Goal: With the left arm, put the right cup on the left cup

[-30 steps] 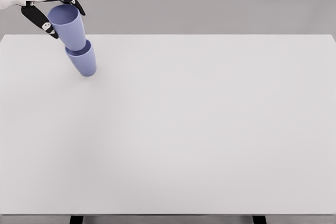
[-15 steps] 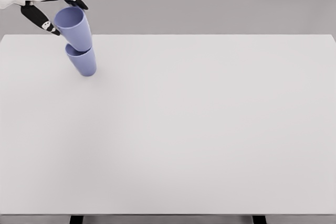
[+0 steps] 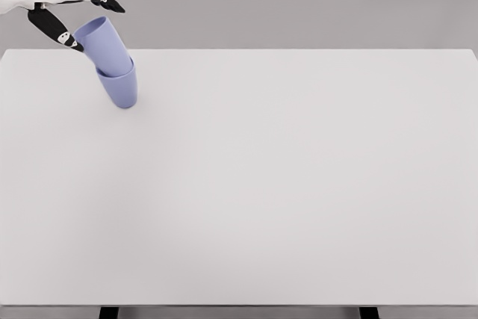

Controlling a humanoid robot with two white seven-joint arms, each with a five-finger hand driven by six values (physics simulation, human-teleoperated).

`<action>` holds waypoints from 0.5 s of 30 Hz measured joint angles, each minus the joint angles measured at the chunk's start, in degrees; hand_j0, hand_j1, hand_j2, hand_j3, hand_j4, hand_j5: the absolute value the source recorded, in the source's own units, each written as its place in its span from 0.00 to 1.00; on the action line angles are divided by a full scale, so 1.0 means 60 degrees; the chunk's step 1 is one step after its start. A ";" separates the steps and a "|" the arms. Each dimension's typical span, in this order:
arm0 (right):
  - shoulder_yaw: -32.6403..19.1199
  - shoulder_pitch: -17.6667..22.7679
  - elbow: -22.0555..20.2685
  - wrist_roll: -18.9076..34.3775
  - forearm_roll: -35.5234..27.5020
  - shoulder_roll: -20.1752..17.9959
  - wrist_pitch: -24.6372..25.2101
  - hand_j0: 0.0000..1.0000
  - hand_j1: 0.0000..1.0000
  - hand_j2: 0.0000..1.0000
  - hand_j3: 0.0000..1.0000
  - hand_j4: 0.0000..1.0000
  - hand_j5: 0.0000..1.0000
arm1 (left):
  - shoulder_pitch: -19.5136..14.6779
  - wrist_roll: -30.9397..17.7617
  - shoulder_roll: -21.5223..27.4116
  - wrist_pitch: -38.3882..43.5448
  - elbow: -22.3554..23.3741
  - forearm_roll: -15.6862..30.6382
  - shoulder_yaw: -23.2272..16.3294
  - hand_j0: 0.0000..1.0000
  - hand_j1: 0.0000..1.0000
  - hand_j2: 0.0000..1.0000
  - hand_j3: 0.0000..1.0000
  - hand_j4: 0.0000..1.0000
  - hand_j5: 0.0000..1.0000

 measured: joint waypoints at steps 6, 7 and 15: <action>0.0000 0.0000 0.0001 0.0000 0.0000 0.0000 0.0000 1.00 1.00 1.00 1.00 1.00 1.00 | 0.0000 0.0000 0.0013 0.0000 -0.0095 0.0002 0.0020 0.90 0.90 0.90 0.90 0.90 0.90; 0.0000 0.0000 0.0000 0.0000 0.0000 0.0000 0.0000 1.00 1.00 1.00 1.00 1.00 1.00 | 0.0000 0.0000 0.0013 0.0000 -0.0129 0.0006 0.0027 0.90 0.90 0.90 0.90 0.90 0.90; 0.0000 0.0000 0.0001 0.0000 0.0000 0.0000 0.0000 1.00 1.00 1.00 1.00 1.00 1.00 | -0.0044 0.0000 0.0489 -0.0003 -0.1343 0.0215 0.0159 1.00 1.00 1.00 1.00 1.00 1.00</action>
